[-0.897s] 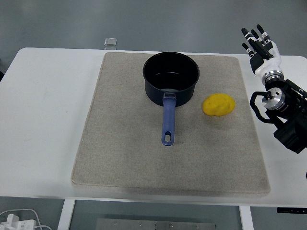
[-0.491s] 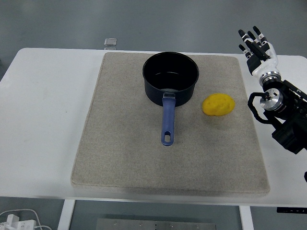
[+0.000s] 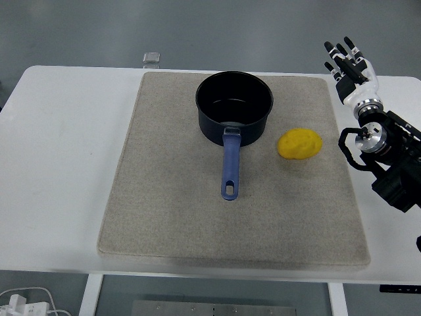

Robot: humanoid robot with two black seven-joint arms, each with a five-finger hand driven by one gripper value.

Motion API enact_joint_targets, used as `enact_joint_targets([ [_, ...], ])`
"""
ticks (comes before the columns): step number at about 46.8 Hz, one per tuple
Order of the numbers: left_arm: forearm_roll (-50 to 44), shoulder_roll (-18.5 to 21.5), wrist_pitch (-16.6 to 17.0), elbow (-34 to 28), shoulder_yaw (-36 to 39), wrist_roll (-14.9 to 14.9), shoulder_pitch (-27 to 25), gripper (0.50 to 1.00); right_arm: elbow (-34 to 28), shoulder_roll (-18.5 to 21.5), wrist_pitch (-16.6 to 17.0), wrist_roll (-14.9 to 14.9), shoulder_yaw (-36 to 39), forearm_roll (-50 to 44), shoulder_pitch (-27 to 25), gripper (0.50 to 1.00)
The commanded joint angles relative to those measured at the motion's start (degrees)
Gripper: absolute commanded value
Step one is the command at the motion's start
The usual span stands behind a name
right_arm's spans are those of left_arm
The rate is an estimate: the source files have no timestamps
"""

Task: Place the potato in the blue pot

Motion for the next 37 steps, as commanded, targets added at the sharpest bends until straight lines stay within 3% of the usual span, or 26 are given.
enact_joint_targets([
  [1, 0.0, 0.0, 0.0, 0.0, 0.0, 0.0, -0.01, 0.999, 0.09, 0.0, 0.25, 0.04, -0.1, -0.1, -0.03, 0.926],
  [11, 0.0, 0.0, 0.0, 0.0, -0.08, 0.0, -0.01, 0.999, 2.9, -1.49, 0.25, 0.04, -0.1, -2.74, -1.35, 0.924],
  [15, 0.0, 0.0, 0.0, 0.0, -0.08, 0.0, -0.01, 0.999, 5.19, -3.77, 0.42, 0.04, -0.1, -3.09, -2.22, 0.924],
  [37, 0.0, 0.0, 0.0, 0.0, -0.08, 0.0, -0.01, 0.999, 31.55, -20.47, 0.42, 0.66, -0.1, -20.3, -14.52, 0.924],
])
